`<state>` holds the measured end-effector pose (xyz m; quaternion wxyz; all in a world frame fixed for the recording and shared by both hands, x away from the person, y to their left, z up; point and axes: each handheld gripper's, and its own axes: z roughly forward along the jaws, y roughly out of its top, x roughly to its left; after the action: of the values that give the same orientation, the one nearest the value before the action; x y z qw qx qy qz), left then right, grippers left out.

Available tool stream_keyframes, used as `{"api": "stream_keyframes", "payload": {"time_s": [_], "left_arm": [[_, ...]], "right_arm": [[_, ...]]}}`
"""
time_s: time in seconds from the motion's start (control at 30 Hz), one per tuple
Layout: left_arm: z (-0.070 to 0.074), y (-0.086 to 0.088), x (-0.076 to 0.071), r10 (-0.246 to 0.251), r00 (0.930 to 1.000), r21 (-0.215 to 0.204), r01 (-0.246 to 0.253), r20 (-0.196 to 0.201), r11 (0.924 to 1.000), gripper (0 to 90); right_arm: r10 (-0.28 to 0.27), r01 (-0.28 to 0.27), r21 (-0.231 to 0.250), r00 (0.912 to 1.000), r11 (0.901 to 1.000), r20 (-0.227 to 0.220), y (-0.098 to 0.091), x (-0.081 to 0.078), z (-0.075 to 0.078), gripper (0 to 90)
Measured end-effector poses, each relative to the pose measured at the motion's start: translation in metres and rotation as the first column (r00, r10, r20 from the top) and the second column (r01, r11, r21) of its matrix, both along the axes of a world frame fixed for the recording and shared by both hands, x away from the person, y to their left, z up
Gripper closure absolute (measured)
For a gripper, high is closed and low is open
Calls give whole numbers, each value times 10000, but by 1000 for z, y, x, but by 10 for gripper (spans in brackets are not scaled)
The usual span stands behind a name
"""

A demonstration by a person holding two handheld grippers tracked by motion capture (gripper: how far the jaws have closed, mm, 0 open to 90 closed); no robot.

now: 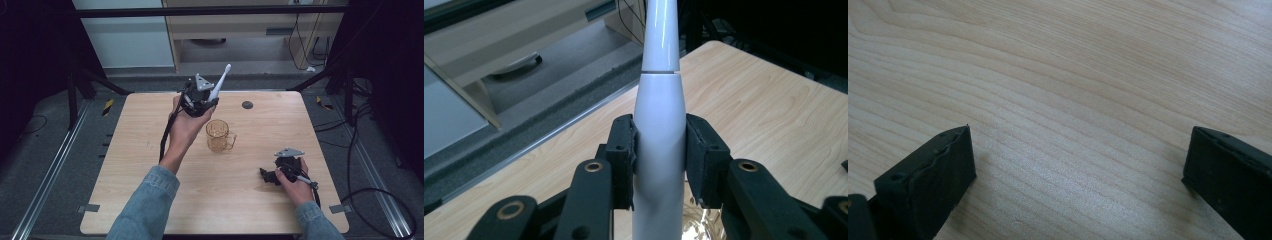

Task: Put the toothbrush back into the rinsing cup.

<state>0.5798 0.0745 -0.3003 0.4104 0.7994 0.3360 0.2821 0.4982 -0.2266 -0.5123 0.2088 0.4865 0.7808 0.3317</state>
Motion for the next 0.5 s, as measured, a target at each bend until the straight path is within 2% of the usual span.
{"api": "stream_keyframes", "payload": {"time_s": [0.07,0.33,0.5], "left_arm": [[1,0,0,31,9999,82,-32,152,10000,667],[1,-6,3,-104,9997,-396,113,237,9992,667],[-6,-12,8,-249,9996,-344,255,155,9991,667]], "right_arm": [[3,-3,-6,10000,10000,4,0,0,0,3],[6,-6,3,10000,10000,1,0,0,0,3],[11,-11,-4,10000,10000,6,0,0,0,3]]}}
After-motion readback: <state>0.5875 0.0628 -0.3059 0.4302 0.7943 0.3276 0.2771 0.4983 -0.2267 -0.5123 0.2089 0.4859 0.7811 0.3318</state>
